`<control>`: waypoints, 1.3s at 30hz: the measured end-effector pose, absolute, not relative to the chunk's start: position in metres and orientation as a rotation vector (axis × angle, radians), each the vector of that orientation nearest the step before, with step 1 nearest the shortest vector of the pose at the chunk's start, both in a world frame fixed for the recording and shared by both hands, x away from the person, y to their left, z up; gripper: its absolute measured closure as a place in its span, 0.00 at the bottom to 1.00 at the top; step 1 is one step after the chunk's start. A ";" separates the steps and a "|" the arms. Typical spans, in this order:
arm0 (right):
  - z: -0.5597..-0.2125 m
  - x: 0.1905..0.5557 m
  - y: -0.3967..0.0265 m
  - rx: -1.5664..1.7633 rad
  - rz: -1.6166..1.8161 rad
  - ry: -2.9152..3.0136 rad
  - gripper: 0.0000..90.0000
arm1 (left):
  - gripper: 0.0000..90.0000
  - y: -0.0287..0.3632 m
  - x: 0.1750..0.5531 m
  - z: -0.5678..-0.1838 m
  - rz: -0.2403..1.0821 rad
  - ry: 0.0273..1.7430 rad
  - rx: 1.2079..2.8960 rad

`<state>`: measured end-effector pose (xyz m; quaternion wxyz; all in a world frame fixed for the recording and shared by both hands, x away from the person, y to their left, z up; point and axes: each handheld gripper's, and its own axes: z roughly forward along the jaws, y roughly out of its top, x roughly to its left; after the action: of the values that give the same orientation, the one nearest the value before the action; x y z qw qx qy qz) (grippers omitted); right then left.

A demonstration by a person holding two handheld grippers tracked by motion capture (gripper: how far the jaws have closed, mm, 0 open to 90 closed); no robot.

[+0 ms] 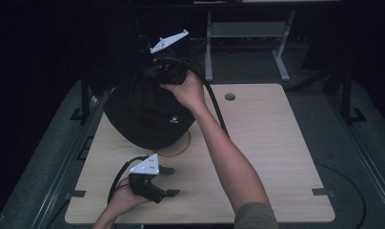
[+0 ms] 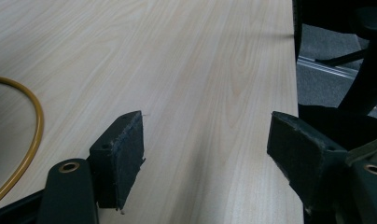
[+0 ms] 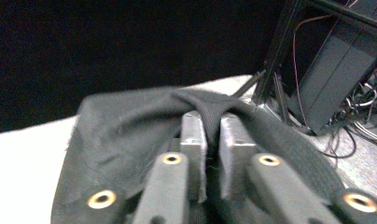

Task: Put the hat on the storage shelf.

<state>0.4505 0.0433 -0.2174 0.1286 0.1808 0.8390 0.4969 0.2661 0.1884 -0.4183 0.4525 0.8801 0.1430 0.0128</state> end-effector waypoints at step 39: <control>-0.247 0.408 -0.108 0.800 1.588 2.338 0.28 | 0.24 0.197 0.270 -0.421 0.067 0.453 2.153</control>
<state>0.4081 -0.1078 -0.2474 0.1020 0.2709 0.7918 0.5379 0.2705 0.1968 -0.4214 0.4533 0.8719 0.1833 0.0270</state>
